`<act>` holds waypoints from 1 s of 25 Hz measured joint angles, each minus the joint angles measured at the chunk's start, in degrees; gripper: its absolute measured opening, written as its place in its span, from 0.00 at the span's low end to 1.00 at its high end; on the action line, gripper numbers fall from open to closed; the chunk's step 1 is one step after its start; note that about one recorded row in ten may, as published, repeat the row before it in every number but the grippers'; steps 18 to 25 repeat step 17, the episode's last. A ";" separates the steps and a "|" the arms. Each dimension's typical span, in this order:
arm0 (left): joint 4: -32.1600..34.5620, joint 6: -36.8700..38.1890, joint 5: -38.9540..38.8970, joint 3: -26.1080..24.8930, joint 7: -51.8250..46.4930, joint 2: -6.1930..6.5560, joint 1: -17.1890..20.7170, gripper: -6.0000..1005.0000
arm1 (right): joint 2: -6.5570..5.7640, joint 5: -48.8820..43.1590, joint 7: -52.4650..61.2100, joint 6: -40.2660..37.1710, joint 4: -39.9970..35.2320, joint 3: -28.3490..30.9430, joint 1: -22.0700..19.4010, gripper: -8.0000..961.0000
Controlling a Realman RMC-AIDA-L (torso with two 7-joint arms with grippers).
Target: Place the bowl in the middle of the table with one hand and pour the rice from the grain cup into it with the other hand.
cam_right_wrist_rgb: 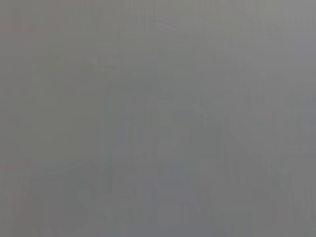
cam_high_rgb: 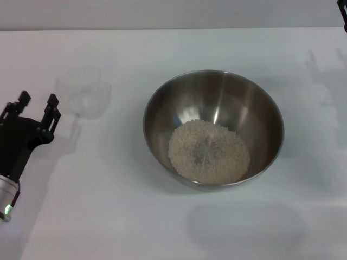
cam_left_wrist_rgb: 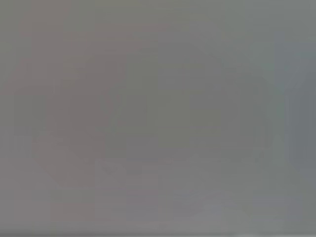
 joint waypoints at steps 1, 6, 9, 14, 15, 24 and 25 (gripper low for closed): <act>0.07 1.01 -0.02 0.11 -0.25 -0.01 0.12 0.50 | 0.14 0.00 0.35 0.45 0.28 -0.26 -0.41 0.73; -0.37 7.85 -0.71 -0.41 -0.55 -0.27 0.95 0.67 | 0.38 -0.78 1.59 3.14 0.22 -0.75 -1.41 0.73; -0.36 8.15 -0.90 -0.74 -0.58 -0.29 0.99 0.73 | 0.35 -1.20 4.03 4.37 0.25 -0.84 -1.43 0.73; -0.18 8.40 -0.95 -1.19 -0.78 -0.12 0.67 0.81 | -0.09 -2.78 9.24 7.73 1.47 -0.83 -0.40 0.73; -0.28 8.47 -0.95 -1.44 -0.79 -0.15 0.30 0.83 | -0.17 -4.06 9.37 9.01 1.49 -0.72 -0.03 0.73; -0.42 8.61 -0.98 -1.79 -0.79 -0.21 -0.56 0.83 | -0.25 -5.36 9.46 10.70 1.37 -0.57 0.53 0.73; -0.42 8.61 -0.98 -1.79 -0.79 -0.21 -0.56 0.83 | -0.25 -5.36 9.46 10.70 1.37 -0.57 0.53 0.73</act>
